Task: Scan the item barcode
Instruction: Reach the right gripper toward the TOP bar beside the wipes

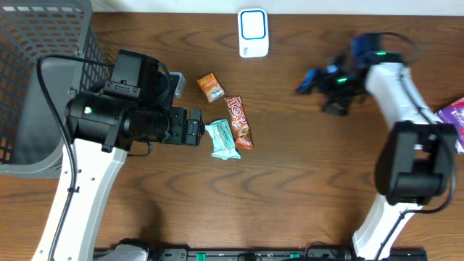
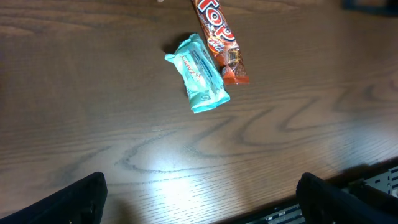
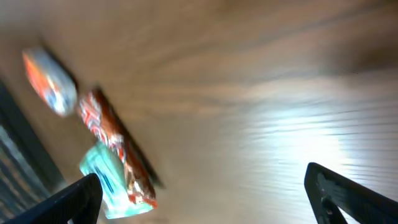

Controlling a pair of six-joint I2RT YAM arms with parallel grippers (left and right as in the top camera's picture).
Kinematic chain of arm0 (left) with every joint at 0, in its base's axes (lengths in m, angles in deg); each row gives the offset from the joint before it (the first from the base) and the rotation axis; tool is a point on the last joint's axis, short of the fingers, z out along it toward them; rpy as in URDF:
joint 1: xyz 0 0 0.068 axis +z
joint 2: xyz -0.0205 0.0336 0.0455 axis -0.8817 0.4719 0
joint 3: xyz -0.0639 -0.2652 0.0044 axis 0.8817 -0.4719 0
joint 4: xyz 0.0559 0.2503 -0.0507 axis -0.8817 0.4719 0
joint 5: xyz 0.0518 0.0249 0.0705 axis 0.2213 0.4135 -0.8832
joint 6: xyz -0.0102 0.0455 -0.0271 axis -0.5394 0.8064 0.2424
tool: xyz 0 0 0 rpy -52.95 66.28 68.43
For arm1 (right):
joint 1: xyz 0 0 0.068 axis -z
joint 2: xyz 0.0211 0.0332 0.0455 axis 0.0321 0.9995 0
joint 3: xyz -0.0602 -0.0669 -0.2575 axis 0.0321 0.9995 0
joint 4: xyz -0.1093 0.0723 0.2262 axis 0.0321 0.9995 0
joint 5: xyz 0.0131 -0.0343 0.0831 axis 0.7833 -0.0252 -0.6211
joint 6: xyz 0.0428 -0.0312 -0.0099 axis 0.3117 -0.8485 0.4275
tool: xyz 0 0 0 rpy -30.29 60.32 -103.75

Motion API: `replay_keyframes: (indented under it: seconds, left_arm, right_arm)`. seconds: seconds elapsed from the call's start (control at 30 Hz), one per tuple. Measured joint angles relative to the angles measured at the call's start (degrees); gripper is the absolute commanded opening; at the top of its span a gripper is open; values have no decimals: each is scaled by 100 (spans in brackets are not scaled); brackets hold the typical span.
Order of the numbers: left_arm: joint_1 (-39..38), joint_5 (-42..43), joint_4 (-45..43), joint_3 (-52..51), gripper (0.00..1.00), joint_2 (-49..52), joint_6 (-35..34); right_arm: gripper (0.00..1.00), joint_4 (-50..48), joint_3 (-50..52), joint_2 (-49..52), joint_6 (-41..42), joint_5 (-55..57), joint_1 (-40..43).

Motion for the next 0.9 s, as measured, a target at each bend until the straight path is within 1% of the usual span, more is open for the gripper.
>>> replay_keyframes:
  seconds: [0.13, 0.27, 0.43, 0.63, 0.9]
  left_arm:
    - [0, 0, 0, 0, 98, 0, 0]
    - [0, 2, 0, 0, 98, 0, 0]
    - [0, 0, 0, 0, 98, 0, 2]
    - [0, 2, 0, 0, 98, 0, 0]
    - [0, 0, 0, 0, 98, 0, 0]
  right_arm:
    - [99, -13, 120, 0, -28, 289, -894]
    - [99, -105, 122, 0, -28, 610, -1591]
    - [99, -444, 125, 0, -33, 804, -2188]
    - [99, -542, 125, 0, -31, 1029, -2667]
    - [99, -647, 125, 0, -28, 1150, -2660]
